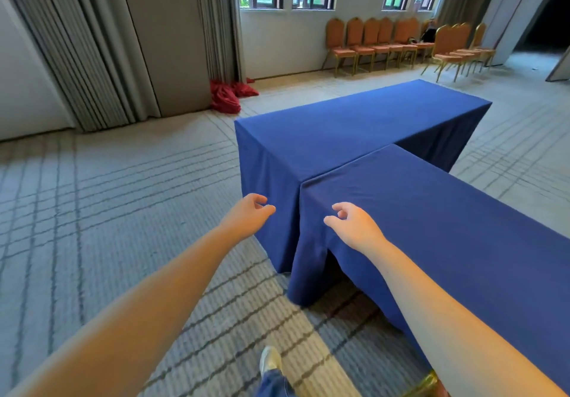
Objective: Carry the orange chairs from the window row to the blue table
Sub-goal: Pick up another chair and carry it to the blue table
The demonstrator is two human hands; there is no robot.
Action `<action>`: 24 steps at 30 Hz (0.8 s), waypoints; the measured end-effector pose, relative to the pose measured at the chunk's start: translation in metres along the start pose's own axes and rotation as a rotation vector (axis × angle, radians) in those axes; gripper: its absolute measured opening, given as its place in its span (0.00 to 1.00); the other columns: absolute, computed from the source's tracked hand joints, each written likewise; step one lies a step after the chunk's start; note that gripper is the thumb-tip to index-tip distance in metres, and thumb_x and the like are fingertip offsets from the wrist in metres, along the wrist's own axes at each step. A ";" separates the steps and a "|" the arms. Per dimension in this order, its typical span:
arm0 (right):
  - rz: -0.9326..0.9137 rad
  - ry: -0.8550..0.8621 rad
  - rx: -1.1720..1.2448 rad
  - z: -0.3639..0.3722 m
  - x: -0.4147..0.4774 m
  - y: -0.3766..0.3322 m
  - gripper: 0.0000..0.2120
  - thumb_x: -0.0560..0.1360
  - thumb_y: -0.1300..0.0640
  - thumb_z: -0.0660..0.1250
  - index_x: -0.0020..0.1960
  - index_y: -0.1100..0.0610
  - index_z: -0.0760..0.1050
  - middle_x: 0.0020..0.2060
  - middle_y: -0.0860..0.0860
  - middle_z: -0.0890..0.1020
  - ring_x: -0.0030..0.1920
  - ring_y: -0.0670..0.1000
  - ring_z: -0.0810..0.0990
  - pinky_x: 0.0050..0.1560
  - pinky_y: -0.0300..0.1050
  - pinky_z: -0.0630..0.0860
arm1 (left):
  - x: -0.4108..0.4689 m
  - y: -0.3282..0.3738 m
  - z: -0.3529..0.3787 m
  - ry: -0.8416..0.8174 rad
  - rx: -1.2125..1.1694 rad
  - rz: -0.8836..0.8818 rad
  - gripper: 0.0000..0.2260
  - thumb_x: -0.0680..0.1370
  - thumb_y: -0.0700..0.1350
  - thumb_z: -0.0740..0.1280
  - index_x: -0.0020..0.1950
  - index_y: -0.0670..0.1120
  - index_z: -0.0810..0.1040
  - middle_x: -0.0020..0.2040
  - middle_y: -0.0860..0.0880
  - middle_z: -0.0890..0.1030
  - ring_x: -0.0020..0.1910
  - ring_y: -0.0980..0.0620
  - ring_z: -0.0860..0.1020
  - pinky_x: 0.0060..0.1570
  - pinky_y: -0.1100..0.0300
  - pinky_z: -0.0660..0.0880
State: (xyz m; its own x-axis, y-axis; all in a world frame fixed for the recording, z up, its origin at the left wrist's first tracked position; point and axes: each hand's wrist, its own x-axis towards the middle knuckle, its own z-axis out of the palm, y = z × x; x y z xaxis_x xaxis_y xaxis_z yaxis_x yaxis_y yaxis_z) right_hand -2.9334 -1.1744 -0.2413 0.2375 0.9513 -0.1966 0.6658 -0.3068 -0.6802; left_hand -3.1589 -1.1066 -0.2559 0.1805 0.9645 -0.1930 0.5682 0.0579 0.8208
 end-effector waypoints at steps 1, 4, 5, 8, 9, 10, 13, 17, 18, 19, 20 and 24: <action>-0.016 -0.002 0.003 0.005 0.019 -0.014 0.24 0.80 0.48 0.64 0.74 0.51 0.66 0.71 0.50 0.71 0.68 0.52 0.72 0.61 0.46 0.70 | 0.016 -0.004 -0.013 0.022 -0.004 -0.010 0.21 0.78 0.52 0.64 0.69 0.46 0.70 0.56 0.51 0.77 0.54 0.53 0.77 0.57 0.56 0.71; -0.064 -0.020 0.003 0.017 0.082 -0.054 0.25 0.80 0.48 0.63 0.75 0.51 0.66 0.71 0.50 0.71 0.67 0.51 0.73 0.58 0.46 0.71 | 0.068 -0.005 -0.052 0.076 0.021 -0.030 0.21 0.78 0.51 0.64 0.69 0.46 0.69 0.54 0.52 0.76 0.52 0.54 0.76 0.54 0.58 0.70; -0.085 -0.028 0.009 0.021 0.115 -0.075 0.25 0.79 0.47 0.63 0.75 0.51 0.66 0.71 0.50 0.71 0.66 0.51 0.73 0.57 0.46 0.71 | 0.095 -0.001 -0.071 0.097 0.032 -0.032 0.21 0.78 0.51 0.64 0.69 0.46 0.69 0.54 0.52 0.76 0.52 0.53 0.76 0.55 0.58 0.70; -0.122 -0.040 0.019 0.030 0.179 -0.117 0.26 0.79 0.47 0.63 0.75 0.52 0.65 0.71 0.50 0.71 0.66 0.51 0.73 0.59 0.47 0.71 | 0.150 0.006 -0.107 0.134 0.053 -0.047 0.22 0.78 0.51 0.64 0.70 0.47 0.68 0.57 0.52 0.77 0.55 0.52 0.76 0.60 0.55 0.72; -0.145 -0.045 0.019 0.034 0.204 -0.134 0.26 0.79 0.47 0.63 0.75 0.52 0.65 0.71 0.50 0.70 0.67 0.51 0.72 0.59 0.47 0.71 | 0.171 0.009 -0.123 0.154 0.058 -0.048 0.22 0.78 0.51 0.65 0.71 0.47 0.68 0.59 0.51 0.77 0.56 0.51 0.76 0.60 0.55 0.71; -0.165 -0.049 0.023 0.037 0.222 -0.147 0.26 0.79 0.47 0.63 0.75 0.52 0.64 0.71 0.50 0.70 0.67 0.51 0.72 0.58 0.46 0.71 | 0.185 0.012 -0.134 0.173 0.055 -0.048 0.22 0.78 0.51 0.65 0.71 0.48 0.67 0.61 0.50 0.77 0.57 0.51 0.76 0.60 0.55 0.72; -0.213 -0.073 0.020 0.058 0.284 -0.192 0.27 0.79 0.48 0.63 0.76 0.52 0.64 0.72 0.50 0.69 0.68 0.51 0.71 0.59 0.47 0.71 | 0.233 0.011 -0.177 0.202 0.005 -0.050 0.22 0.79 0.49 0.64 0.71 0.47 0.67 0.62 0.47 0.77 0.56 0.51 0.76 0.55 0.56 0.73; -0.246 -0.076 0.041 0.085 0.355 -0.238 0.26 0.79 0.49 0.64 0.75 0.52 0.65 0.70 0.50 0.71 0.68 0.50 0.72 0.62 0.49 0.73 | 0.297 -0.001 -0.218 0.216 -0.048 -0.068 0.22 0.79 0.49 0.65 0.72 0.45 0.67 0.60 0.47 0.77 0.52 0.51 0.77 0.48 0.57 0.73; -0.250 -0.066 0.047 0.091 0.374 -0.250 0.26 0.79 0.49 0.64 0.75 0.52 0.65 0.70 0.50 0.72 0.67 0.50 0.72 0.62 0.49 0.73 | 0.316 -0.005 -0.227 0.221 -0.062 -0.069 0.22 0.79 0.48 0.65 0.72 0.45 0.67 0.60 0.47 0.77 0.51 0.52 0.77 0.48 0.58 0.72; -0.253 -0.056 0.043 0.098 0.395 -0.261 0.25 0.79 0.50 0.64 0.75 0.53 0.65 0.69 0.50 0.72 0.67 0.51 0.72 0.61 0.49 0.73 | 0.336 -0.009 -0.237 0.225 -0.064 -0.075 0.22 0.79 0.48 0.65 0.72 0.45 0.67 0.60 0.47 0.77 0.50 0.52 0.77 0.48 0.59 0.72; -0.255 -0.049 0.039 0.105 0.418 -0.273 0.25 0.79 0.50 0.64 0.75 0.53 0.65 0.69 0.50 0.72 0.67 0.51 0.72 0.60 0.49 0.73 | 0.360 -0.015 -0.248 0.223 -0.066 -0.079 0.22 0.79 0.49 0.65 0.71 0.45 0.67 0.60 0.48 0.77 0.51 0.52 0.77 0.48 0.59 0.71; -0.243 -0.022 0.041 0.134 0.505 -0.314 0.25 0.80 0.51 0.63 0.75 0.54 0.65 0.70 0.51 0.72 0.66 0.52 0.73 0.56 0.47 0.72 | 0.449 -0.036 -0.297 0.193 -0.062 -0.076 0.23 0.78 0.50 0.65 0.71 0.47 0.67 0.60 0.49 0.77 0.53 0.53 0.77 0.50 0.59 0.73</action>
State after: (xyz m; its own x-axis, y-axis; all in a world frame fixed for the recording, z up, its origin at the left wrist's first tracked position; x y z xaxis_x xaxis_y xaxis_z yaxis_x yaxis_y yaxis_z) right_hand -3.1175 -0.5937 -0.2214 0.0578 0.9976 -0.0386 0.6724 -0.0675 -0.7371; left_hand -3.3362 -0.5990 -0.2124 -0.0211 0.9878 -0.1544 0.5225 0.1426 0.8406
